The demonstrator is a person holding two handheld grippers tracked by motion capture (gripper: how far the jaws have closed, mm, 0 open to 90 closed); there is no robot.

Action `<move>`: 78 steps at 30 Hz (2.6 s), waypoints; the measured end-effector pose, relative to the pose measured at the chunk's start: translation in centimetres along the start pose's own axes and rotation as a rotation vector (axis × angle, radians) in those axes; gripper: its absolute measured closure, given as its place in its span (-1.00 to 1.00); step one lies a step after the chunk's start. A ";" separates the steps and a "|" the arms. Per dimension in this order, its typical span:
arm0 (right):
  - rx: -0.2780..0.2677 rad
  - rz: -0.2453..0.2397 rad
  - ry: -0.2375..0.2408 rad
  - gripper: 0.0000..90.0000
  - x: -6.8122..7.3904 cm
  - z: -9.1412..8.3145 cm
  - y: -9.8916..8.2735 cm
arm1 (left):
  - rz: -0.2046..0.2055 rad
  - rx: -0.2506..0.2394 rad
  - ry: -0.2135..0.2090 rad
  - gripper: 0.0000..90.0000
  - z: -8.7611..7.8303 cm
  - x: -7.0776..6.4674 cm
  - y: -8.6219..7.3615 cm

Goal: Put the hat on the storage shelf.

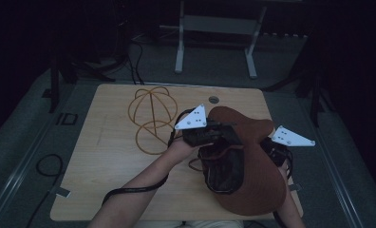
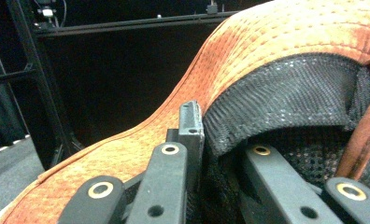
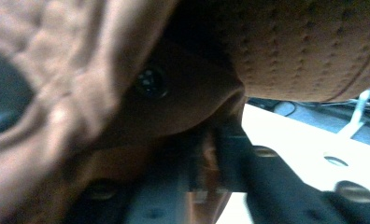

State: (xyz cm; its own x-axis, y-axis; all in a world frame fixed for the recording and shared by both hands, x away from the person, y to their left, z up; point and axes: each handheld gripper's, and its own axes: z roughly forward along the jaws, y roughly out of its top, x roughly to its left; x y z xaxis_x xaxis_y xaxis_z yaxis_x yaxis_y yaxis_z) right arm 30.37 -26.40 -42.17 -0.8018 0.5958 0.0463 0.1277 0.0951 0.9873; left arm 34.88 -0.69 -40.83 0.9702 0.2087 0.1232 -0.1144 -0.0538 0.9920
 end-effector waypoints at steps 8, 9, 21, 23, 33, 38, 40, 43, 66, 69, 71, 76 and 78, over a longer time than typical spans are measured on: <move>-0.043 0.042 0.034 0.97 0.0 -0.4 -0.1 | 0.019 -0.018 -0.003 0.84 -0.1 0.0 0.4; -0.054 0.054 0.041 0.97 0.0 -0.5 0.0 | 0.019 -0.018 -0.003 0.81 -0.1 0.0 0.4; -0.122 0.038 0.072 0.97 0.4 -1.4 1.6 | 0.027 -0.012 0.071 0.04 -1.5 -0.5 2.9; -0.129 0.041 0.071 0.97 0.3 -1.5 1.8 | 0.047 -0.002 0.109 -0.08 -1.7 -0.6 3.1; -0.161 0.040 0.034 0.97 -0.1 -2.7 2.4 | 0.042 0.063 0.252 -0.44 -3.8 -1.0 4.2; -0.185 0.052 0.011 0.97 -0.7 -3.5 2.9 | 0.012 0.091 0.294 -0.52 -5.7 -1.0 4.7; -0.196 0.048 -0.007 0.97 -0.9 -3.9 3.3 | -0.010 0.123 0.314 -0.59 -7.0 -1.2 4.9; -0.206 0.052 -0.022 0.97 -1.3 -4.0 3.8 | -0.024 0.150 0.324 -0.68 -7.9 -1.4 4.9; -0.177 0.033 -0.014 0.97 -2.9 2.6 8.2 | -0.091 0.272 0.559 -0.90 -20.4 -6.0 -0.1; -0.159 0.024 -0.005 0.97 -2.7 4.0 8.8 | -0.101 0.276 0.588 -0.90 -21.2 -6.3 -0.9; -0.149 0.016 0.004 0.97 -2.5 5.3 9.3 | -0.122 0.277 0.629 -0.90 -22.5 -6.9 -2.9; -0.134 -0.004 0.020 0.97 -1.9 7.8 10.6 | -0.196 0.278 0.690 -0.90 -23.9 -7.5 -6.8; -0.130 -0.011 0.028 0.97 -1.7 9.0 11.3 | -0.223 0.294 0.711 -0.90 -24.3 -7.9 -8.6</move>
State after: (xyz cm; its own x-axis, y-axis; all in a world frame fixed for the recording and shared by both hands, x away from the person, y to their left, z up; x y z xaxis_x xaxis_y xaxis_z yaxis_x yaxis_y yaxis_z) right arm 38.48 -19.17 -32.48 -0.8190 0.5726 0.0383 0.0439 -0.0041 0.9990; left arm 22.98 21.80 -49.64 0.5839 0.8118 0.0092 0.2233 -0.1715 0.9595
